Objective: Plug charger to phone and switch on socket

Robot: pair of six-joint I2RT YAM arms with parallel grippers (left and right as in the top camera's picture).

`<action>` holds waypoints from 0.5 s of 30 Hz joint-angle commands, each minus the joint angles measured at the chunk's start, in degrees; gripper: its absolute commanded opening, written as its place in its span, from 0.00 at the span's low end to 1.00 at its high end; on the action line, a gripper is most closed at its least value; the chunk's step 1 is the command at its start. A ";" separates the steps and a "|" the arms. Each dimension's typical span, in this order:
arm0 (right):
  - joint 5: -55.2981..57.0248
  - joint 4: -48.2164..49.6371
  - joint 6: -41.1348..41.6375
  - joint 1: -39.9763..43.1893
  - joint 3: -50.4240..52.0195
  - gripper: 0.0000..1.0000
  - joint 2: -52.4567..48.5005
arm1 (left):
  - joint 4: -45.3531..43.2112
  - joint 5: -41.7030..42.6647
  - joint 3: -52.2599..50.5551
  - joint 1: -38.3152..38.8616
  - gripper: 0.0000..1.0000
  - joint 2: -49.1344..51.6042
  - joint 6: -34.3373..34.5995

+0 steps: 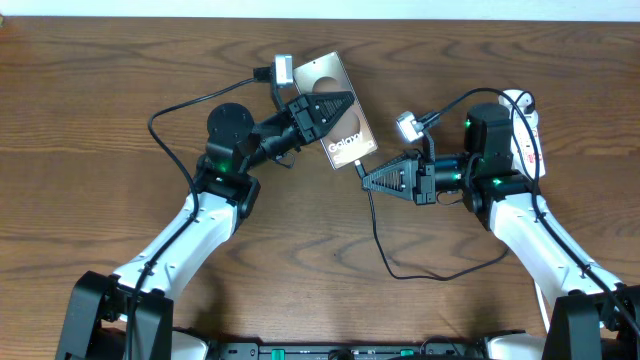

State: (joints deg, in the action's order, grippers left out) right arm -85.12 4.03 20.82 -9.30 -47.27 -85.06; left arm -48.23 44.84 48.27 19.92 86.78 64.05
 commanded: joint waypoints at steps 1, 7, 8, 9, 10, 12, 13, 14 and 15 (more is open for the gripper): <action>0.76 2.62 3.74 -0.55 -0.46 0.01 0.42 | -0.74 2.45 0.92 0.31 0.07 -1.38 -1.31; 0.76 4.81 5.99 -0.55 -0.46 0.01 0.42 | -1.09 3.15 0.92 0.31 0.08 -1.38 -1.49; 0.79 4.81 5.99 -0.55 -0.46 0.01 0.42 | -1.70 3.63 0.92 0.31 0.08 -1.38 -1.75; 0.81 4.98 6.25 -0.55 -0.46 0.01 0.42 | -3.26 4.48 0.92 0.31 0.07 -1.38 -2.36; 0.79 5.18 6.51 -0.55 -0.46 0.01 0.42 | -4.04 4.90 0.92 0.31 0.08 -1.38 -2.36; 0.98 5.75 7.06 -0.55 -0.46 0.01 0.42 | -5.09 5.33 0.92 0.31 0.07 -1.38 -2.36; 0.98 5.88 7.06 -0.55 -0.46 0.01 0.42 | -5.09 5.53 0.92 0.31 0.08 -1.38 -2.36; 0.98 5.88 7.04 -0.55 -0.46 0.01 0.42 | -5.05 6.03 0.92 0.35 0.08 -1.40 -2.36; 1.01 5.88 7.04 -0.55 -0.46 0.01 0.42 | -5.05 6.19 0.92 0.44 0.07 -1.38 -2.36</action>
State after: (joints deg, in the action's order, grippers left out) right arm -85.45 9.43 26.81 -9.30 -47.18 -85.06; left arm -52.56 46.65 48.27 19.66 86.78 62.70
